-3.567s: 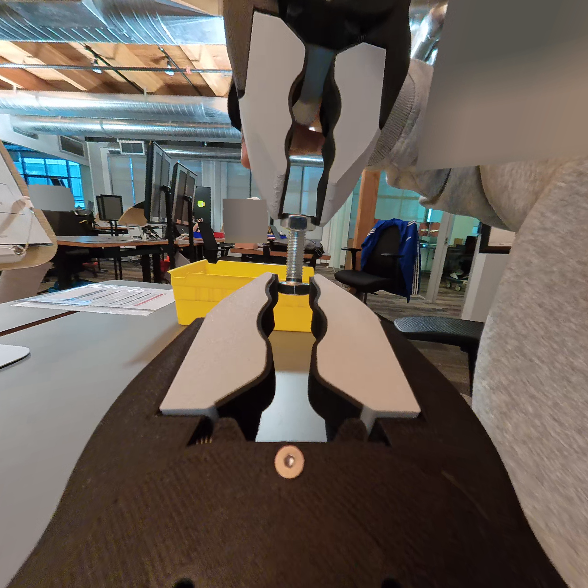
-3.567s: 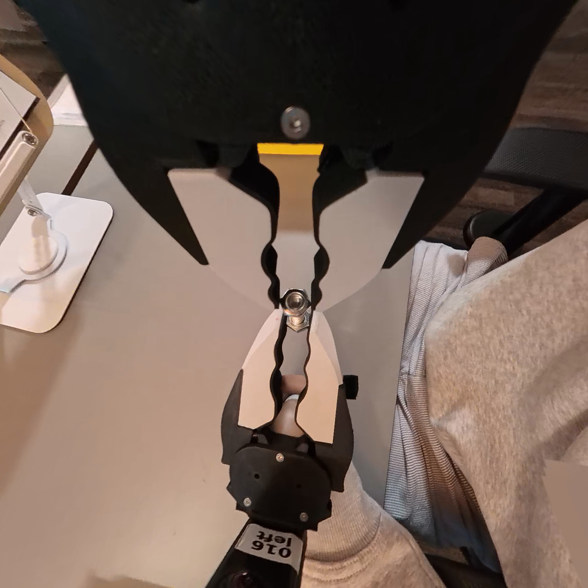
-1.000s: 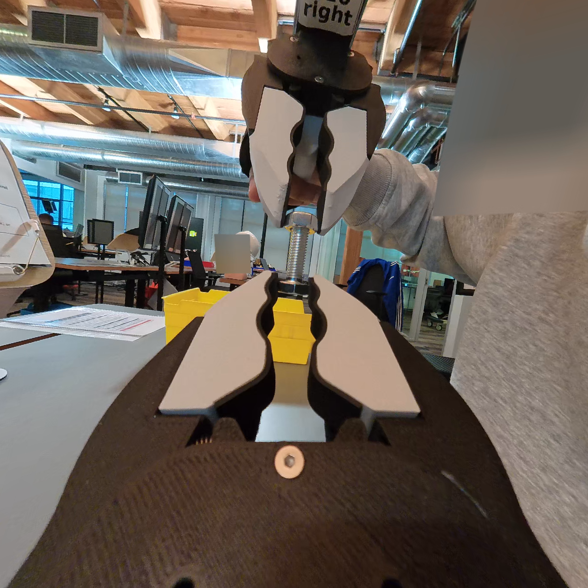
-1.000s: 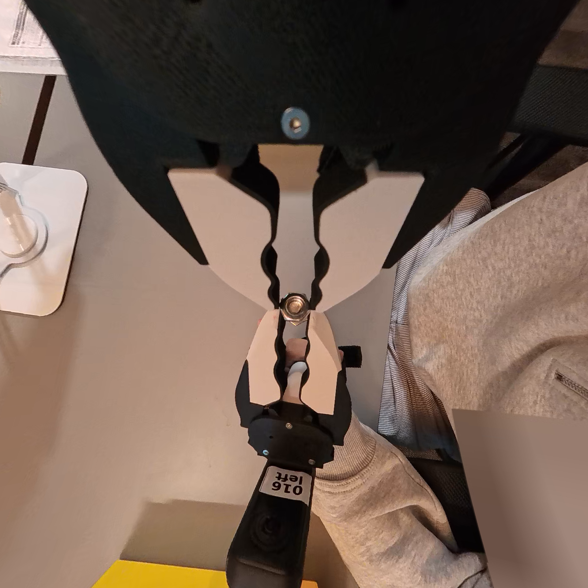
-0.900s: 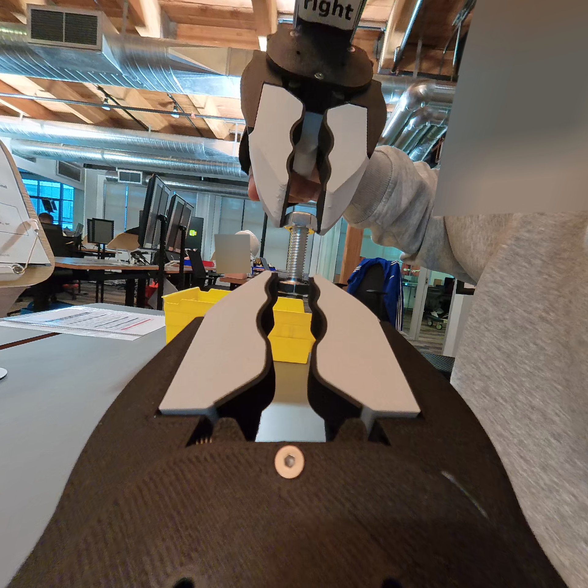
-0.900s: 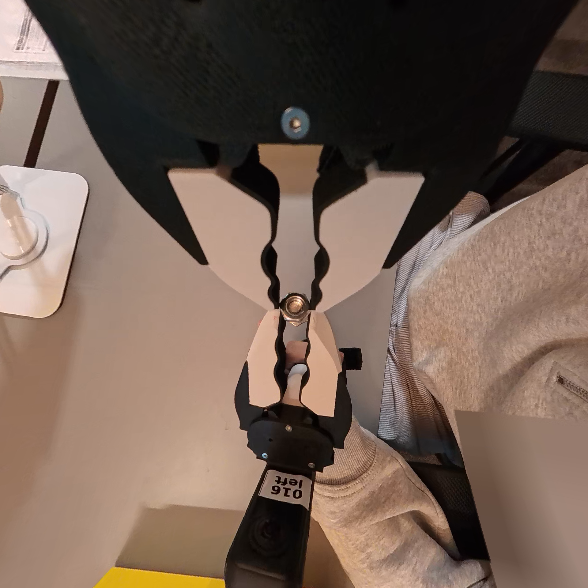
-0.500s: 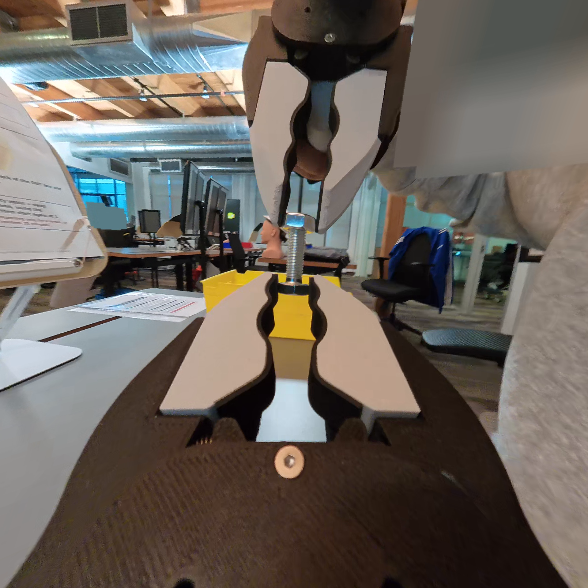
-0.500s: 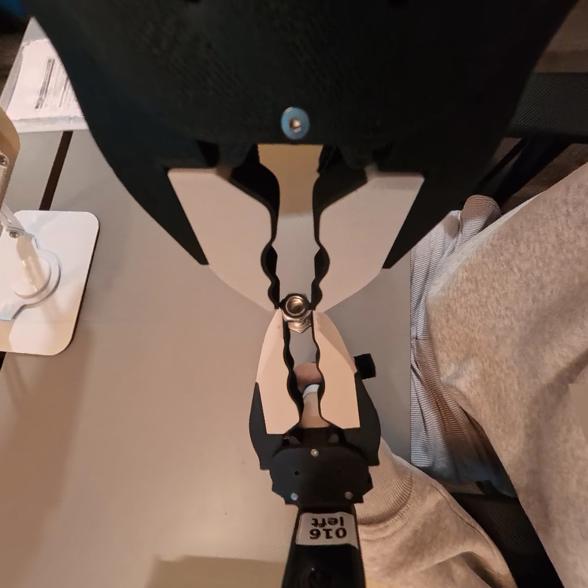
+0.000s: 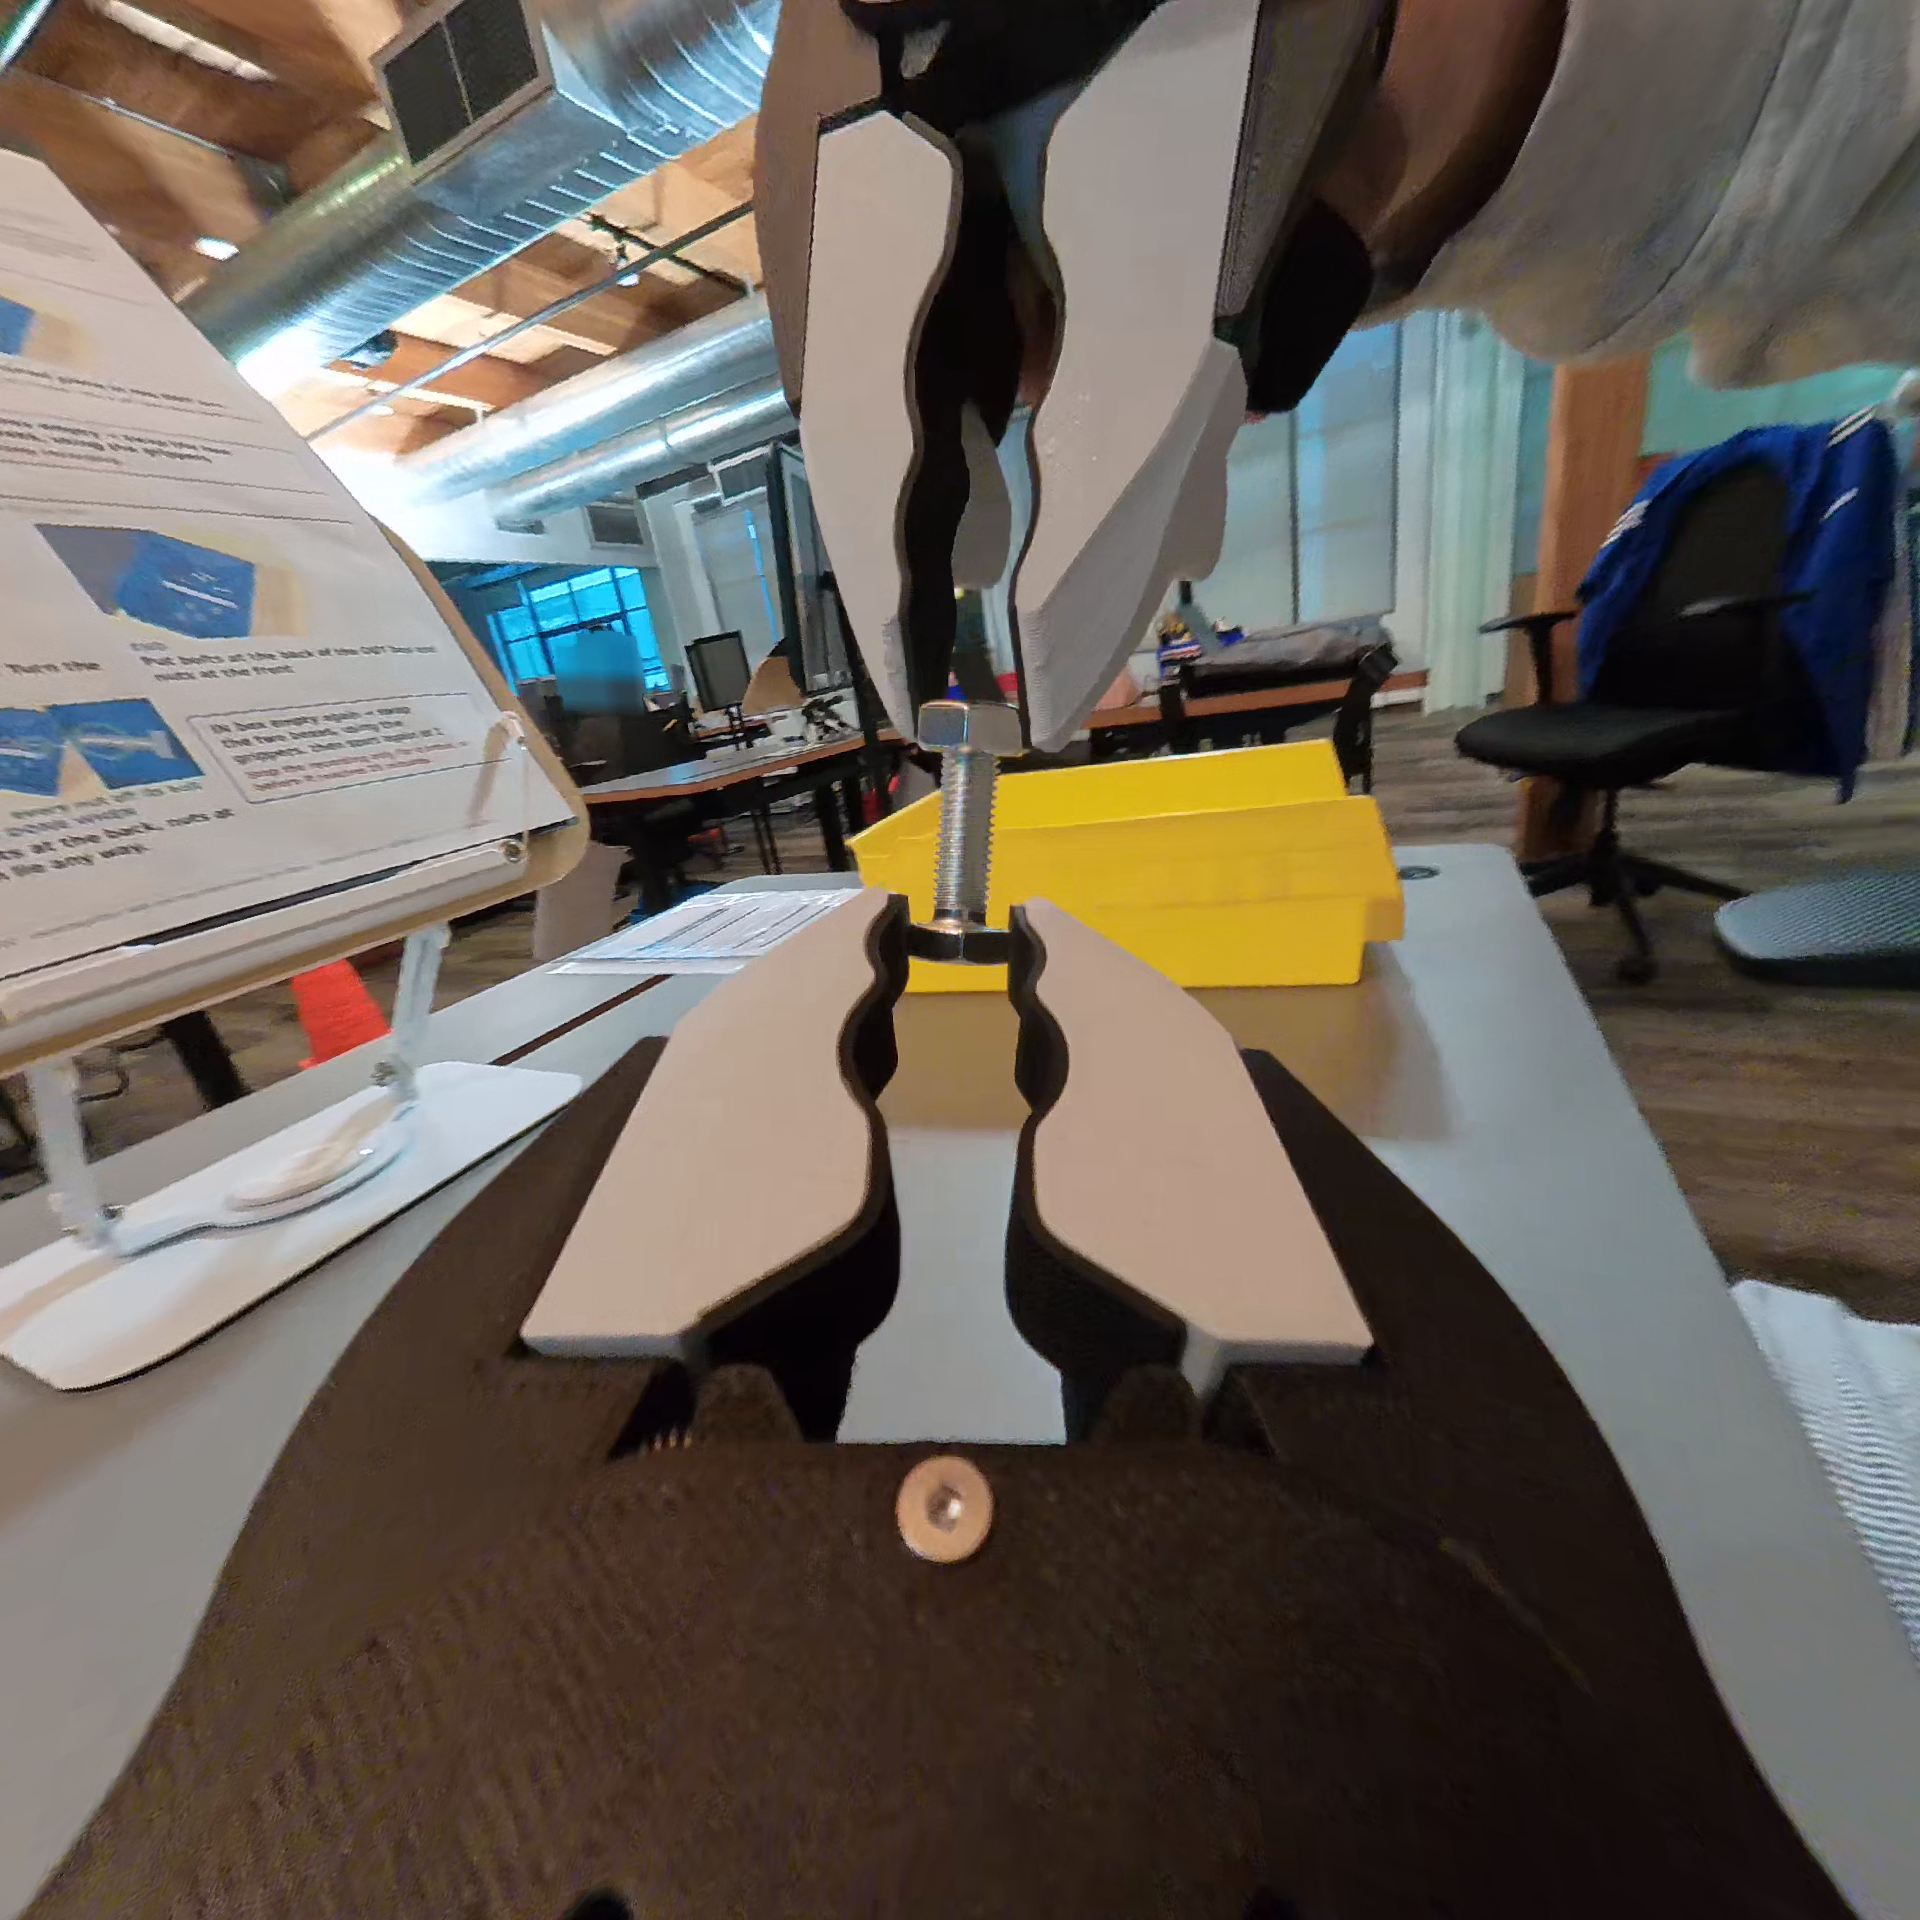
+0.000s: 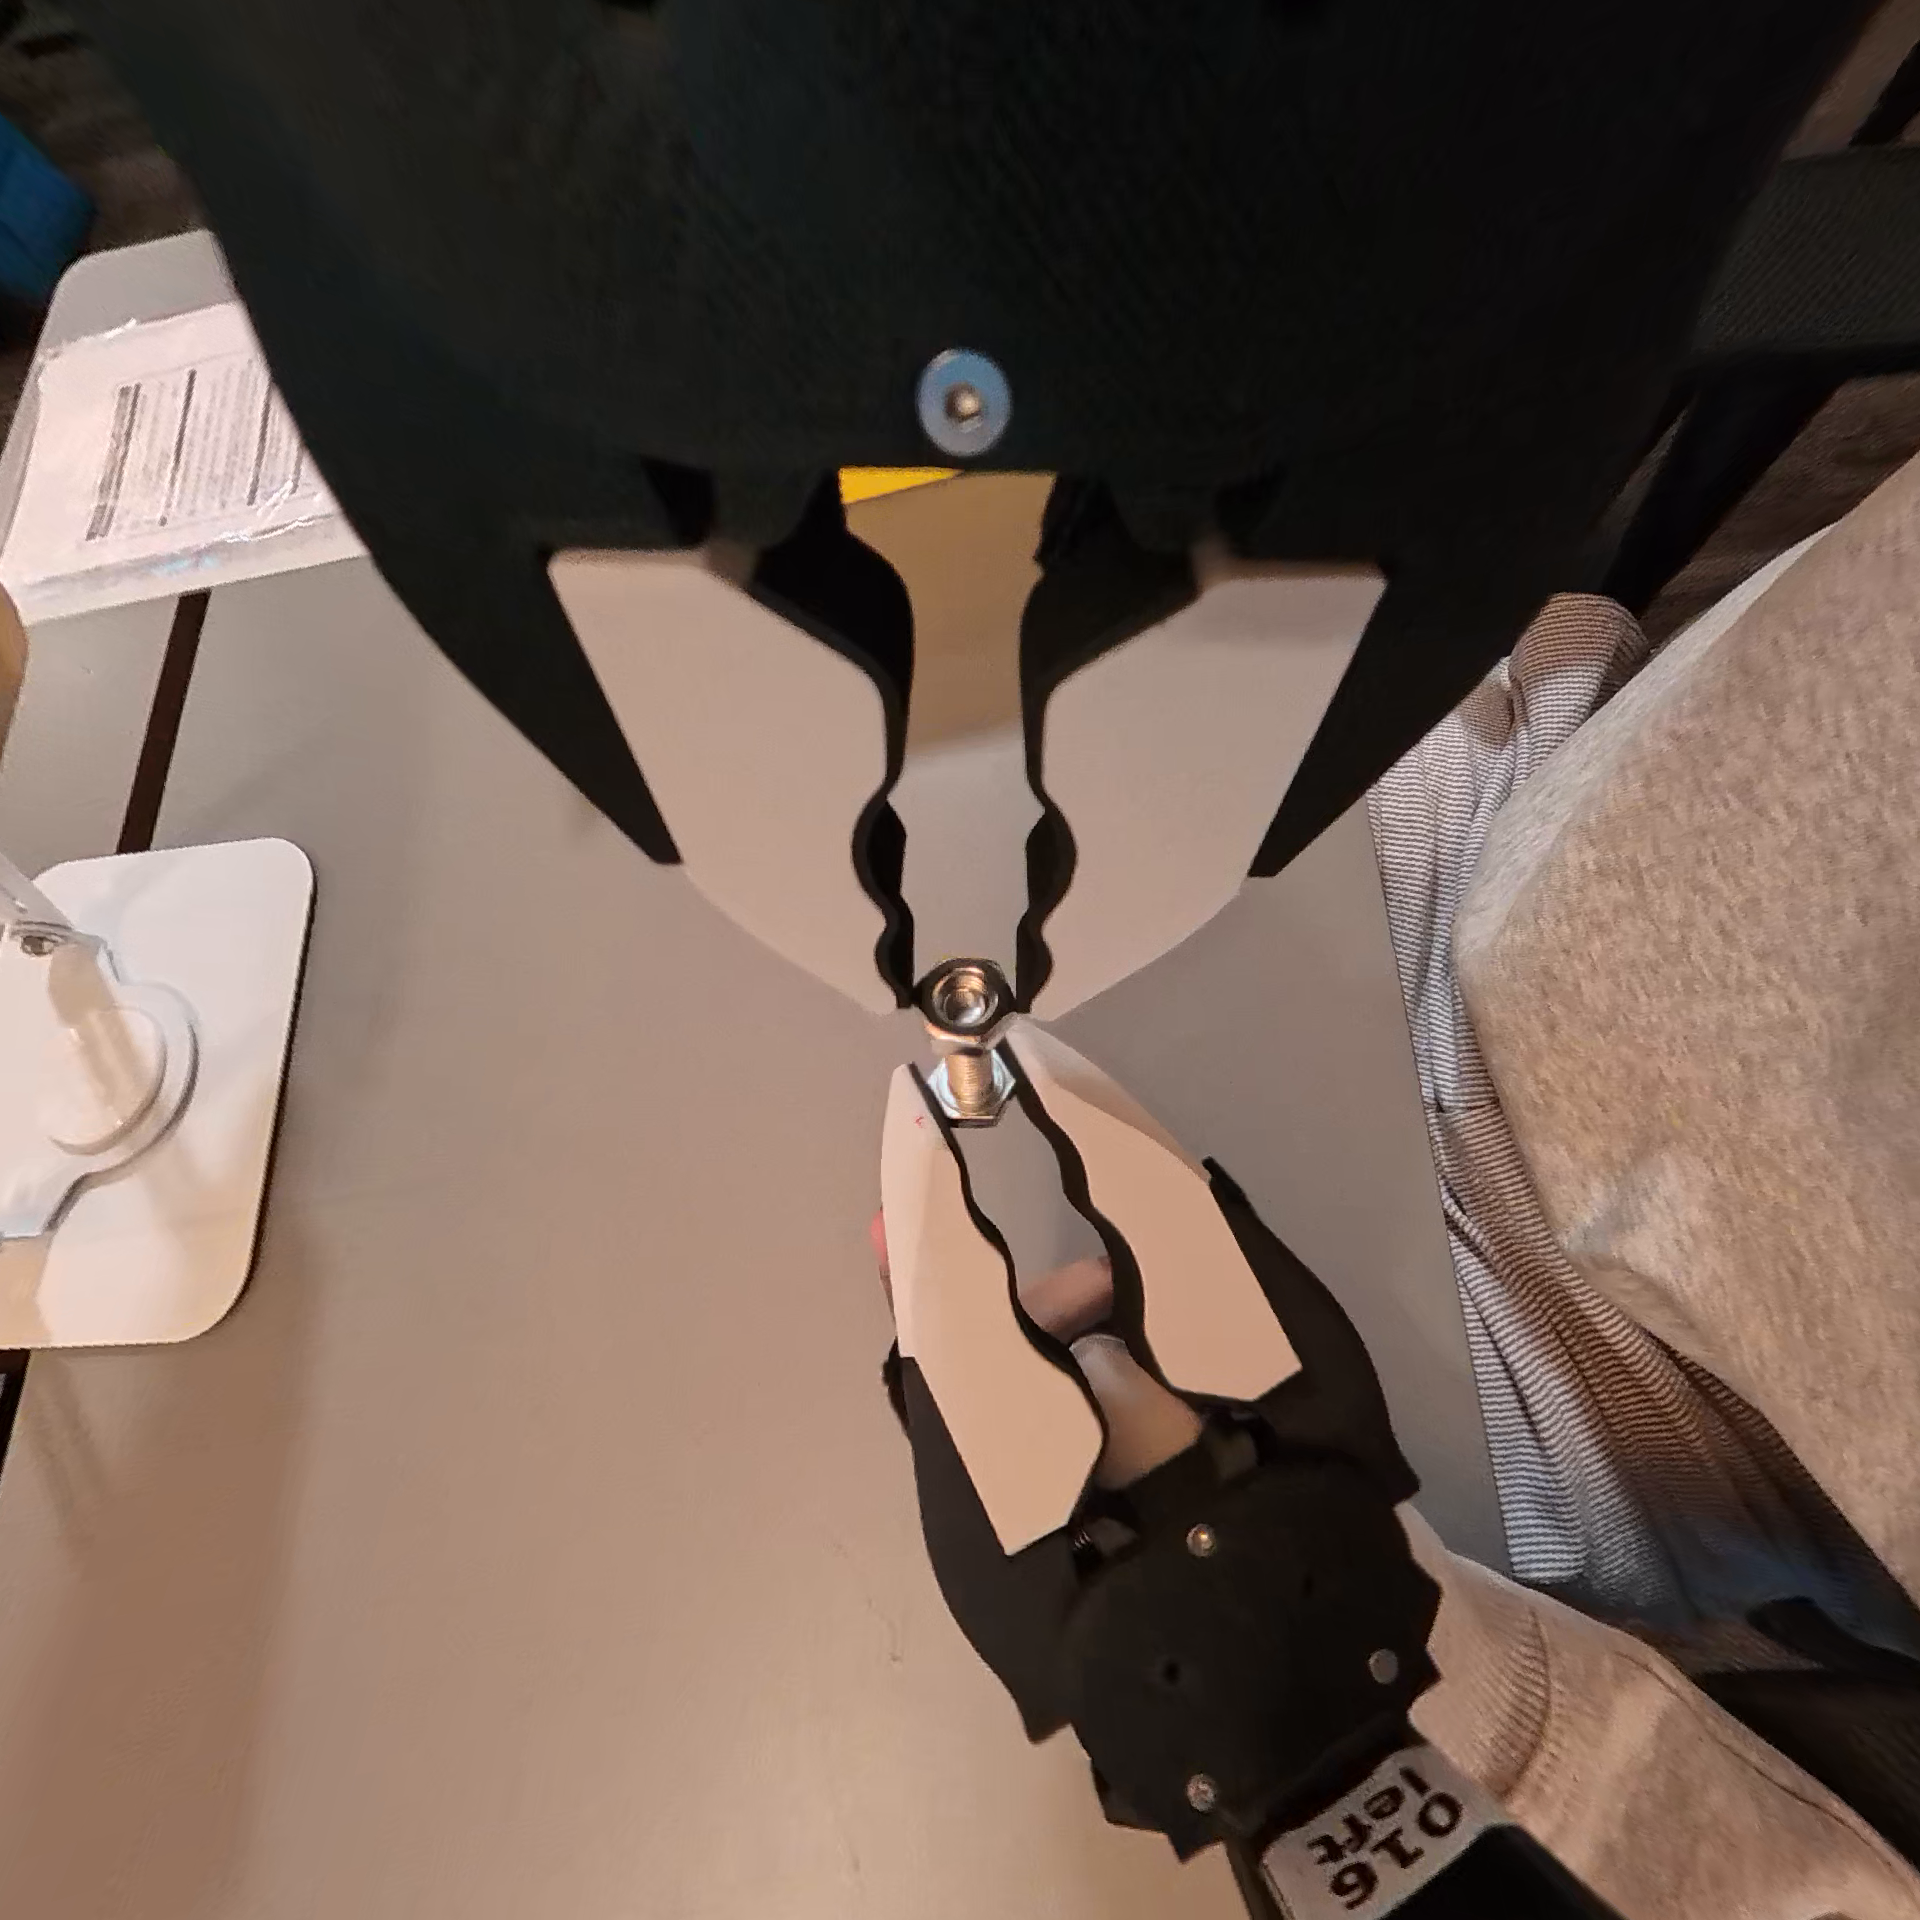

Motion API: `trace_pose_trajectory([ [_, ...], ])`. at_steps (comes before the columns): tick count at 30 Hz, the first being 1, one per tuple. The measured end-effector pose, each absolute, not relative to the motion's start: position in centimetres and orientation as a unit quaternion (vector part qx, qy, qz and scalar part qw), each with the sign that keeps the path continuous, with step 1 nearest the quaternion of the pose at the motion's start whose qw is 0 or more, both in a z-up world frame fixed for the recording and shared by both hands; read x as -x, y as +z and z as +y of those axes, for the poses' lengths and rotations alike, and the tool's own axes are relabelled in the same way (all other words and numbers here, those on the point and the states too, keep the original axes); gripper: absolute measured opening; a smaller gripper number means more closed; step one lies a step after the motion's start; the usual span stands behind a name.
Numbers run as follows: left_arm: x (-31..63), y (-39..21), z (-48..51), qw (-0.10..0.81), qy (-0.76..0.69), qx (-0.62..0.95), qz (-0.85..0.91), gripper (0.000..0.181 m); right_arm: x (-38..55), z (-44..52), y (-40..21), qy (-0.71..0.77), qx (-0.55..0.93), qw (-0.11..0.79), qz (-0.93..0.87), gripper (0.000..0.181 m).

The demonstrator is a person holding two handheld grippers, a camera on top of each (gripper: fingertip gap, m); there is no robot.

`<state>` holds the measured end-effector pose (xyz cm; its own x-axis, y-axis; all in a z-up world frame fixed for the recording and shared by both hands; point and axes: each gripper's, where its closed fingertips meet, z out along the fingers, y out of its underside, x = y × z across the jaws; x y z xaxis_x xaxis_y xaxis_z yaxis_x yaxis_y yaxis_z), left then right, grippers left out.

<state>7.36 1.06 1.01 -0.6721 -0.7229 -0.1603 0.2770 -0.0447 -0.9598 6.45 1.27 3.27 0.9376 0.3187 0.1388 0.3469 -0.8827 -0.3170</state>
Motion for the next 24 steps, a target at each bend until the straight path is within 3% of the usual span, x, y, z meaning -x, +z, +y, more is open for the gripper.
trace_pose_trajectory([
  [9,-7.92,0.22,1.0,0.361,-0.679,0.202,0.606,0.019,-7.09,1.1,2.5,-0.052,0.977,0.15,-0.143,0.019],
  [17,-7.72,0.66,1.17,0.309,-0.719,0.218,0.583,0.019,-7.06,1.58,2.96,-0.039,0.975,0.163,-0.145,0.019],
  [24,-7.82,0.91,1.54,0.303,-0.726,0.227,0.574,0.019,-6.82,2.0,3.18,-0.024,0.972,0.182,-0.146,0.028],
])
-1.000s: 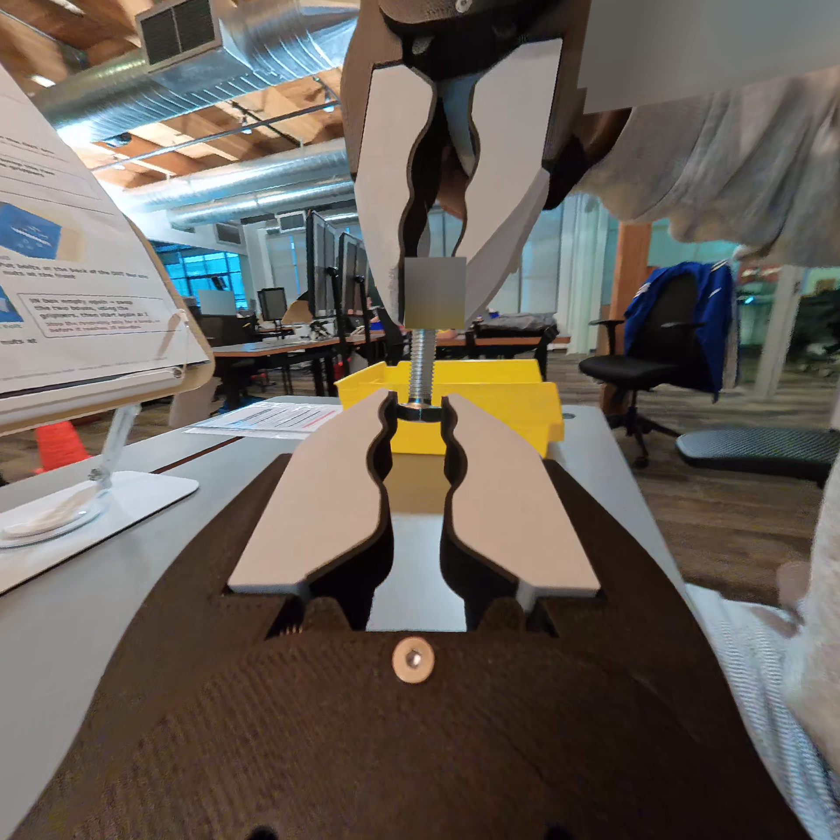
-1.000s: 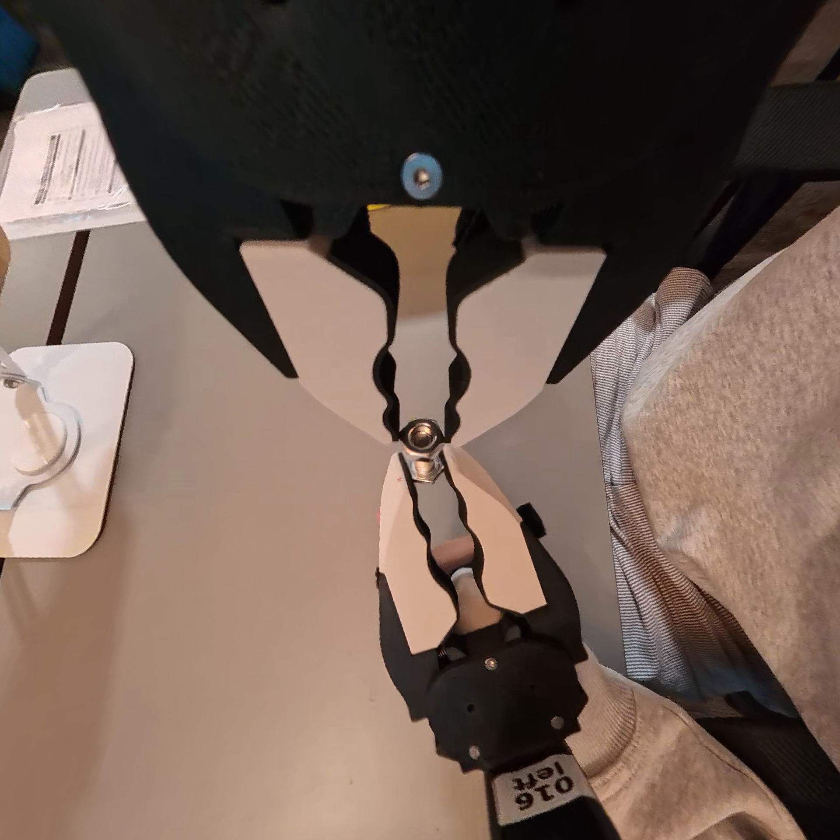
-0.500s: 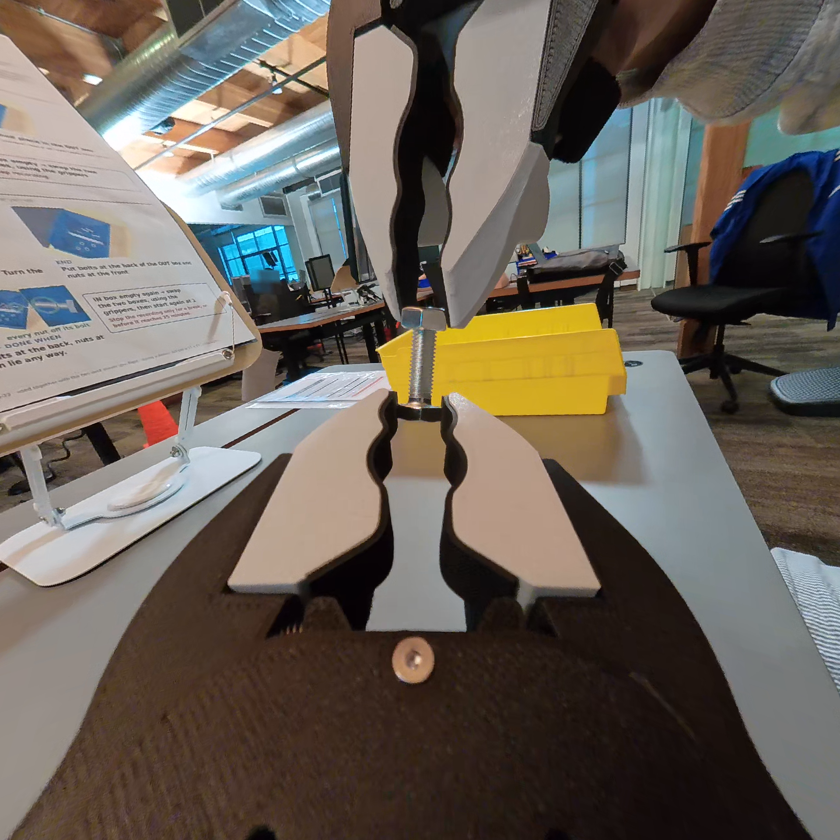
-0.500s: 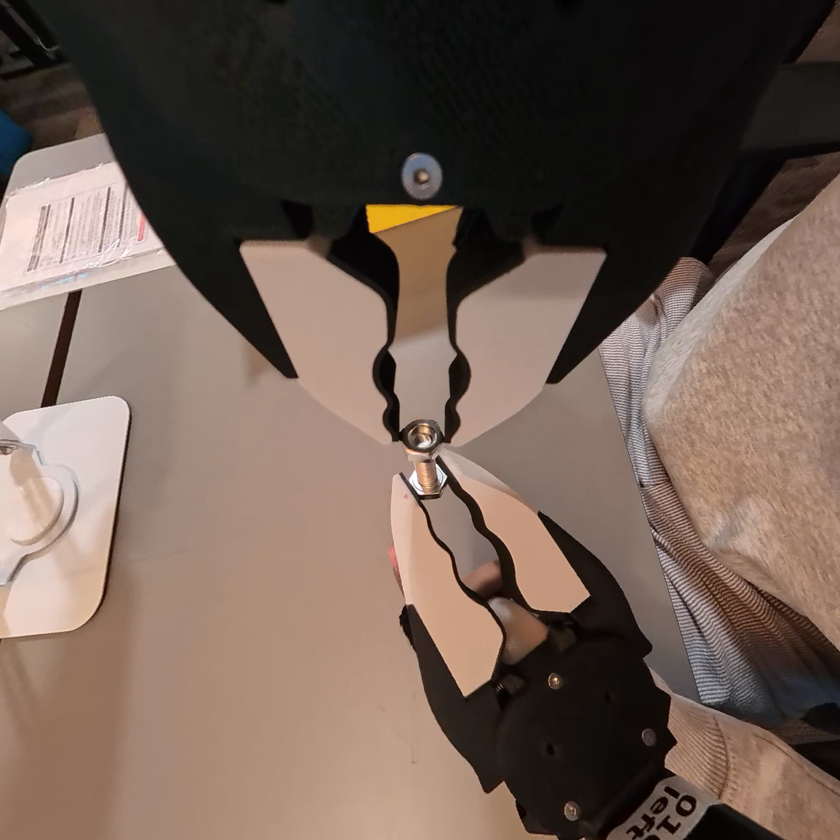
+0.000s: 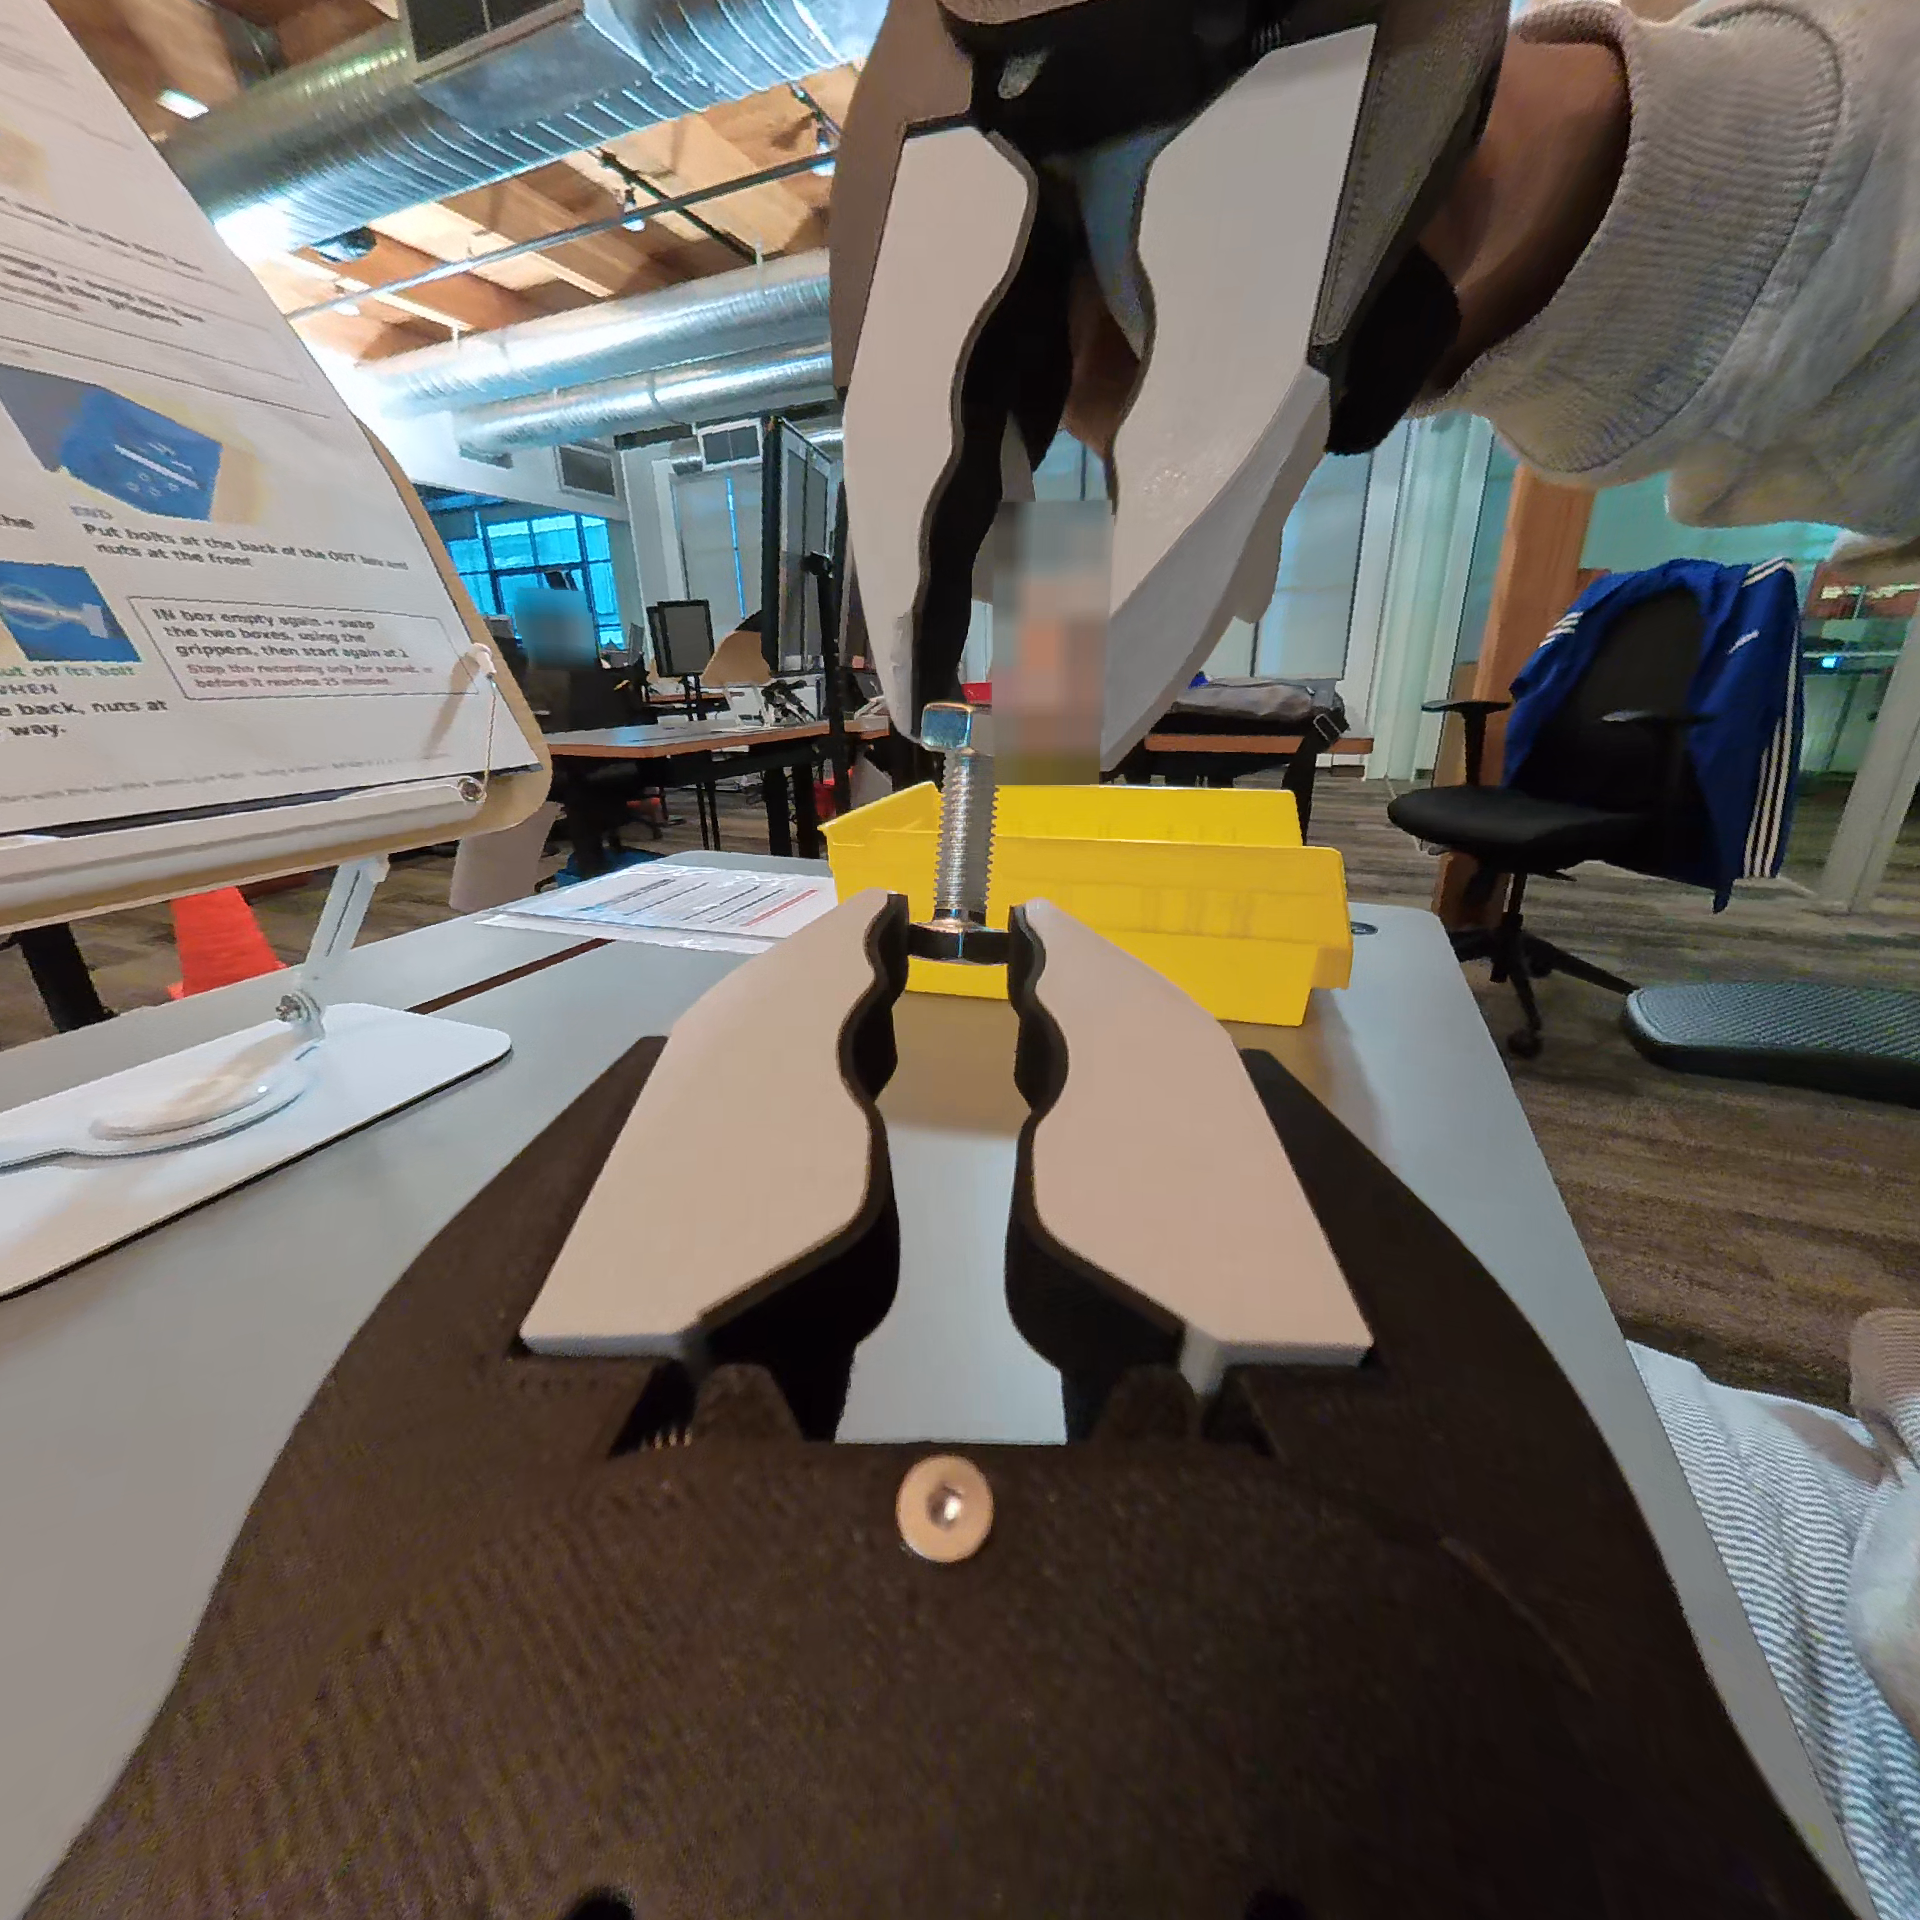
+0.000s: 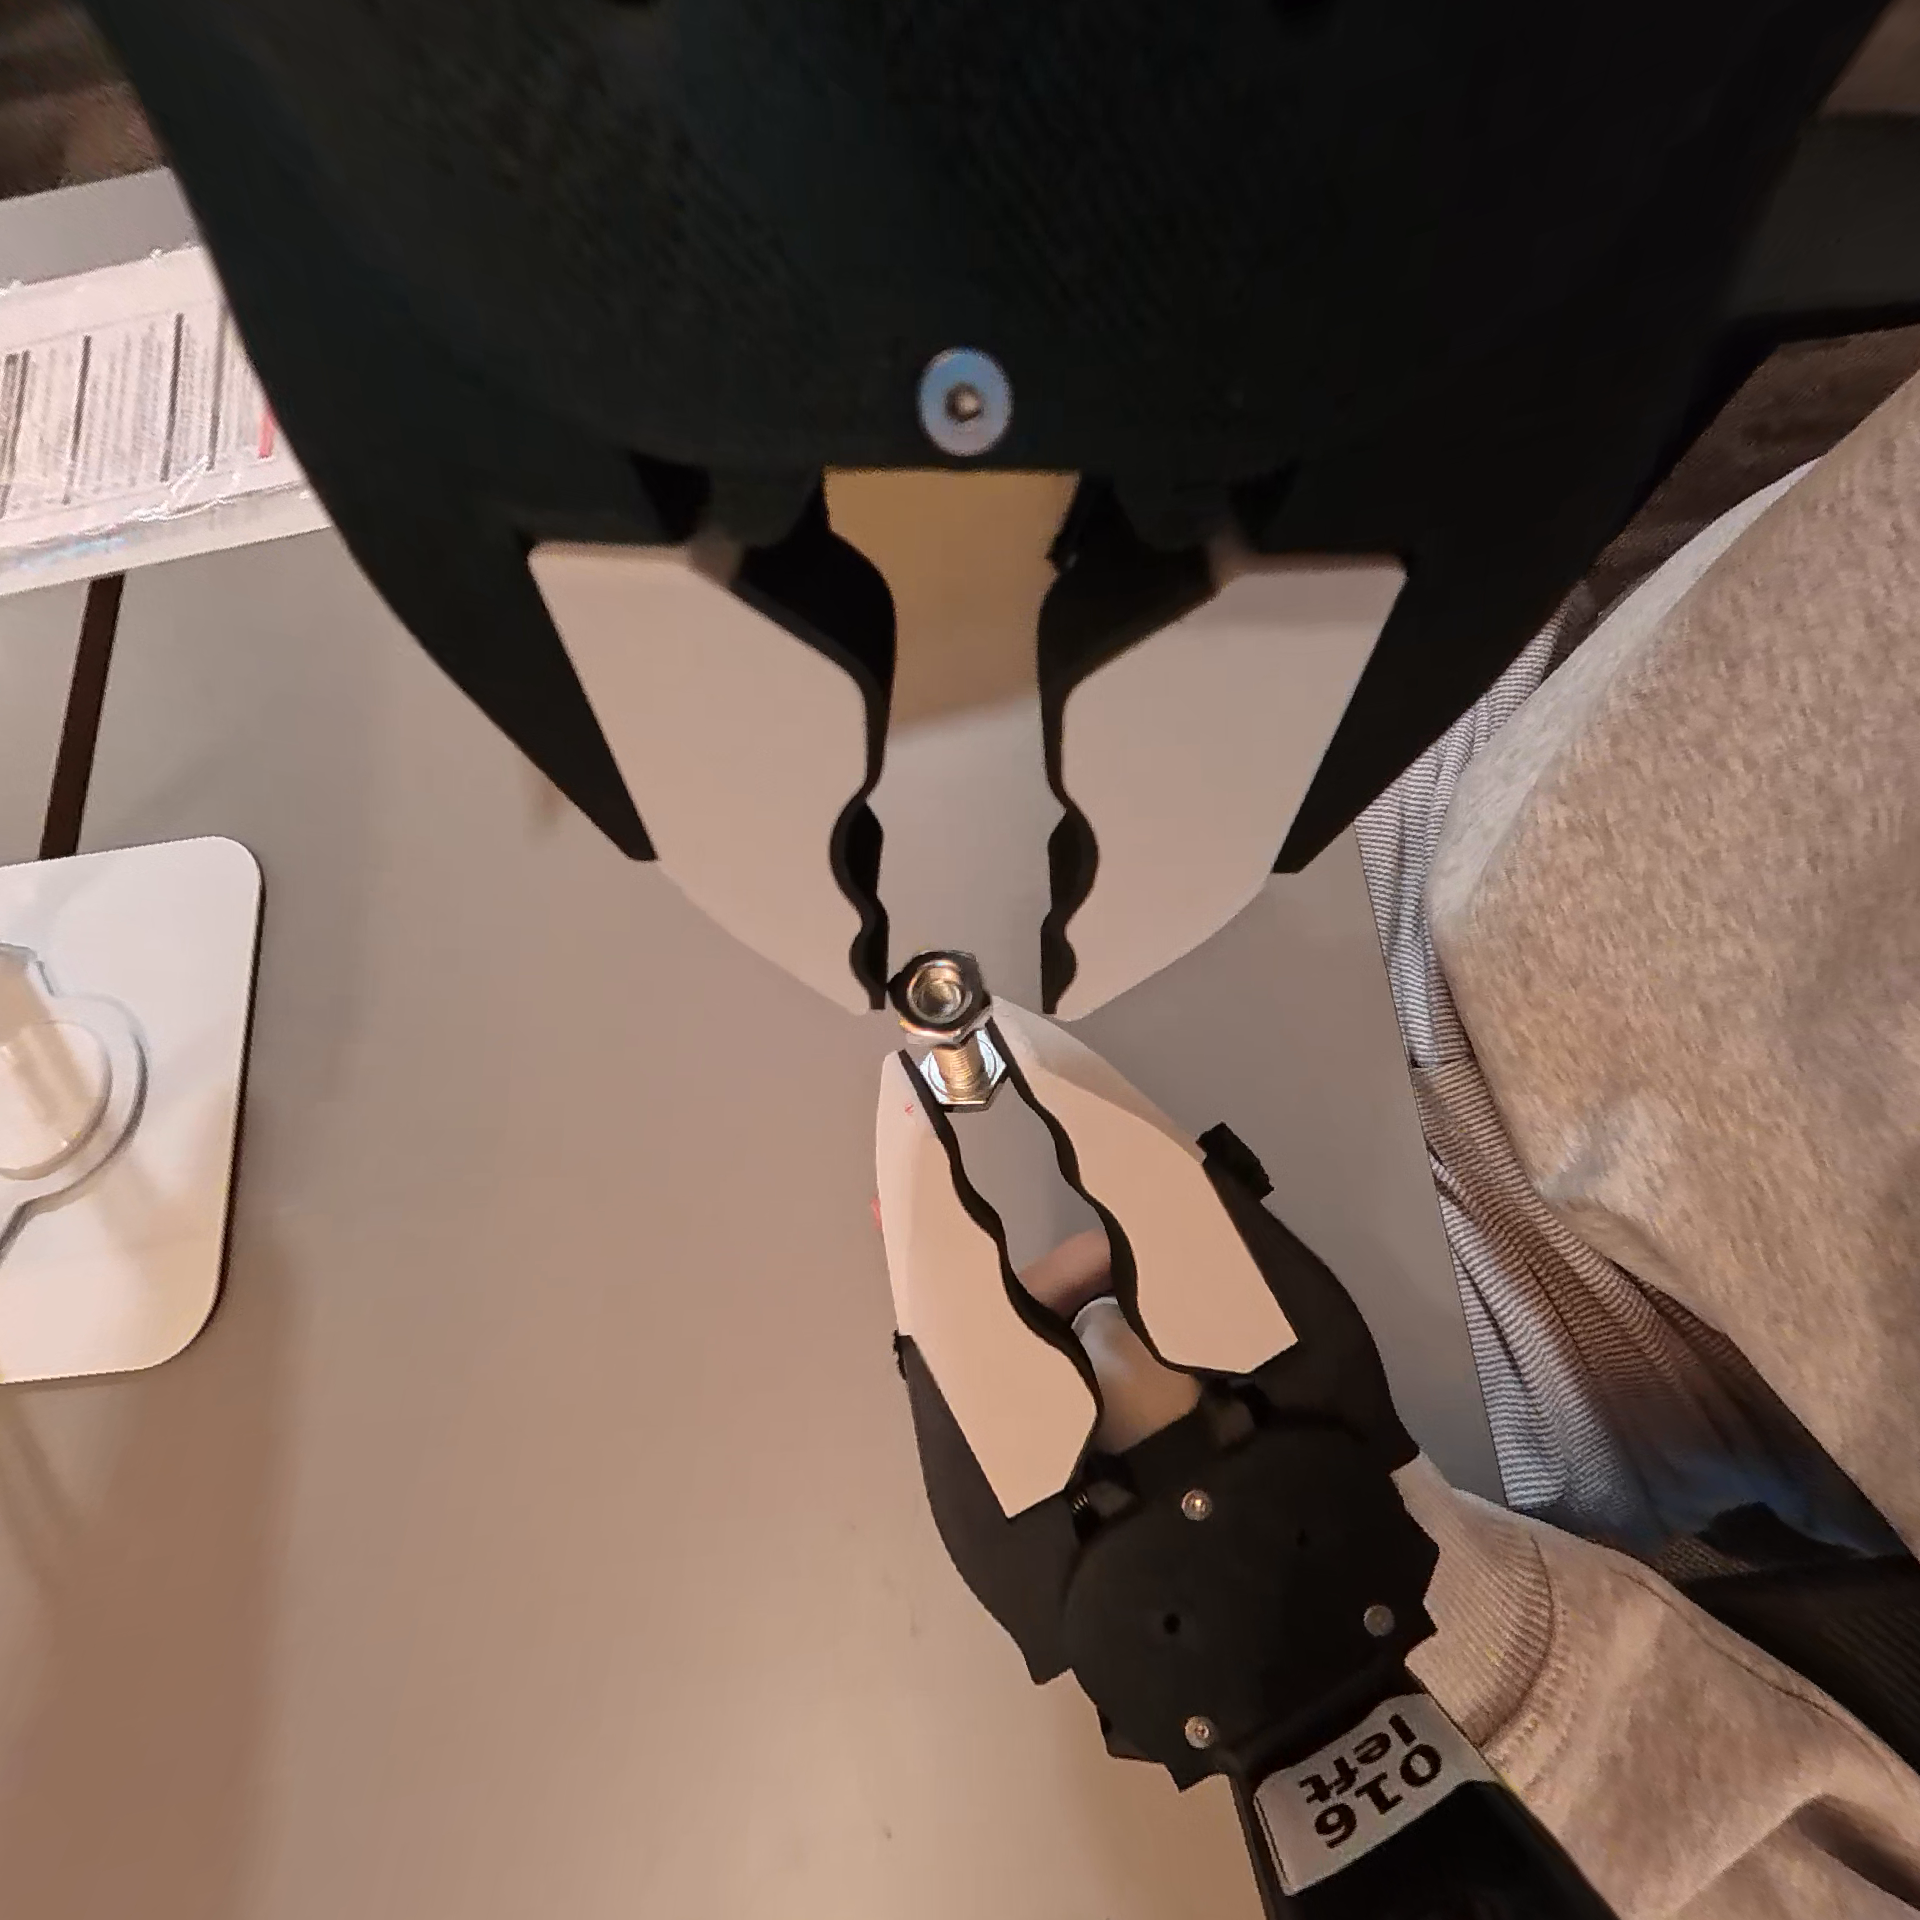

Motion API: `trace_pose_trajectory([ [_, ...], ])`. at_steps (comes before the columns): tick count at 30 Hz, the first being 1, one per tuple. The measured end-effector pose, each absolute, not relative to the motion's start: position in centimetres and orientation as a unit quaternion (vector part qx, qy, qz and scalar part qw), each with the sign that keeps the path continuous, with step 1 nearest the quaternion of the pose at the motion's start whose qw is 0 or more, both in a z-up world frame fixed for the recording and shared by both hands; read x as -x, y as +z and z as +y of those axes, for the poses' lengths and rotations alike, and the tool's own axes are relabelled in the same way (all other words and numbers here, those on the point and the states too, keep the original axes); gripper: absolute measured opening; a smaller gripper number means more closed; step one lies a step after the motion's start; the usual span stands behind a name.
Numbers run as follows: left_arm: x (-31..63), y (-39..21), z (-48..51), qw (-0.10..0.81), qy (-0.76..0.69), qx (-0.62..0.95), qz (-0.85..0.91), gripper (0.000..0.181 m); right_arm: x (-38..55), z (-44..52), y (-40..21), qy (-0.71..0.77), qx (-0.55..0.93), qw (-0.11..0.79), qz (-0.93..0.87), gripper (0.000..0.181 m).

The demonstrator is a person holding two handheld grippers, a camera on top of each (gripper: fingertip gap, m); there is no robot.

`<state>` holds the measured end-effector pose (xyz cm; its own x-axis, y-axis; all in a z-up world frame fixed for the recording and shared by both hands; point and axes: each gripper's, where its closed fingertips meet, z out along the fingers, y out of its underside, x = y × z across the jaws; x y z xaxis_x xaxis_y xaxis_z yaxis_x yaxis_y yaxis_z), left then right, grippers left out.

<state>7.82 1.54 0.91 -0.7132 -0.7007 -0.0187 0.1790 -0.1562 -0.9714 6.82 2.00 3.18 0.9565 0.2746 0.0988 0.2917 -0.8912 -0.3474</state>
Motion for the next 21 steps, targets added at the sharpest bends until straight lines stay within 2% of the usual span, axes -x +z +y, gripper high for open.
trace_pose_trajectory([
  [12,-7.4,1.8,2.1,0.233,-0.778,0.237,0.533,0.019,-6.9,2.7,4.6,-0.059,0.954,0.221,-0.196,0.033],
  [21,-6.7,1.9,1.5,0.23,-0.781,0.213,0.54,0.019,-5.6,2.4,4.7,-0.017,0.947,0.225,-0.228,0.035],
])
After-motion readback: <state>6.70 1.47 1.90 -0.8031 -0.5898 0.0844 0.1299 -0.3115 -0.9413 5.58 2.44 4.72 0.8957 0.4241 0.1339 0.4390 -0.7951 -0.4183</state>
